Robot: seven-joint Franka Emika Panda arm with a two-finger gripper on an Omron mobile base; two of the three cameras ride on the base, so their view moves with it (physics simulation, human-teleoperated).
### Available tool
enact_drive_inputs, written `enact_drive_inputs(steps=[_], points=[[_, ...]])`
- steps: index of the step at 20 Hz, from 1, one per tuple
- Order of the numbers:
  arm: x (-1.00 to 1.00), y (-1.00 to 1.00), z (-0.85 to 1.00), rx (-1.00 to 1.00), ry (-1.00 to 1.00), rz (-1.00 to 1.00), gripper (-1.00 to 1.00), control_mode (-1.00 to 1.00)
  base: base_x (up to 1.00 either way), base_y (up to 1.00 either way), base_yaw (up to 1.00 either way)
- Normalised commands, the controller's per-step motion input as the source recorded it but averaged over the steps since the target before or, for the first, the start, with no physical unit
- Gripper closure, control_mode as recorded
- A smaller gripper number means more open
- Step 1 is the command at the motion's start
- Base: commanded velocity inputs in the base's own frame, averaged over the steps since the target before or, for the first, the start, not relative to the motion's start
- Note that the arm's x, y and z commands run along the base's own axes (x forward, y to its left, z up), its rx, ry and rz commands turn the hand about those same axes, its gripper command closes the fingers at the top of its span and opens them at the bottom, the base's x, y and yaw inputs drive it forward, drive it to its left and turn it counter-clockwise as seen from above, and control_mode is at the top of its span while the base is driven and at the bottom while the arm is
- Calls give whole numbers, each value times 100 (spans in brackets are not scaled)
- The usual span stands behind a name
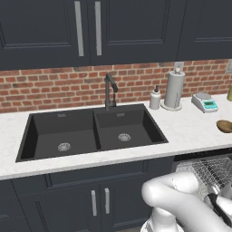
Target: Pick up the cup and bowl from the counter, place them in the dishwasher, and close the dishwasher door.
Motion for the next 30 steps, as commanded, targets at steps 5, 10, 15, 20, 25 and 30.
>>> enact_drive_inputs(steps=[5,10,15,20,25,30], points=[[9,0,-20,0,0,0,100,-100,0,0,0],[27,0,-4,0,0,0,100,-100,0,0,0],[29,0,-1,0,0,0,100,-100,0,0,0],[16,0,-28,0,0,0,100,-100,0,0,0],[16,-3,-34,0,0,0,100,-100,0,0,0],[4,-17,-18,1,0,0,100,-100,0,0,0]])
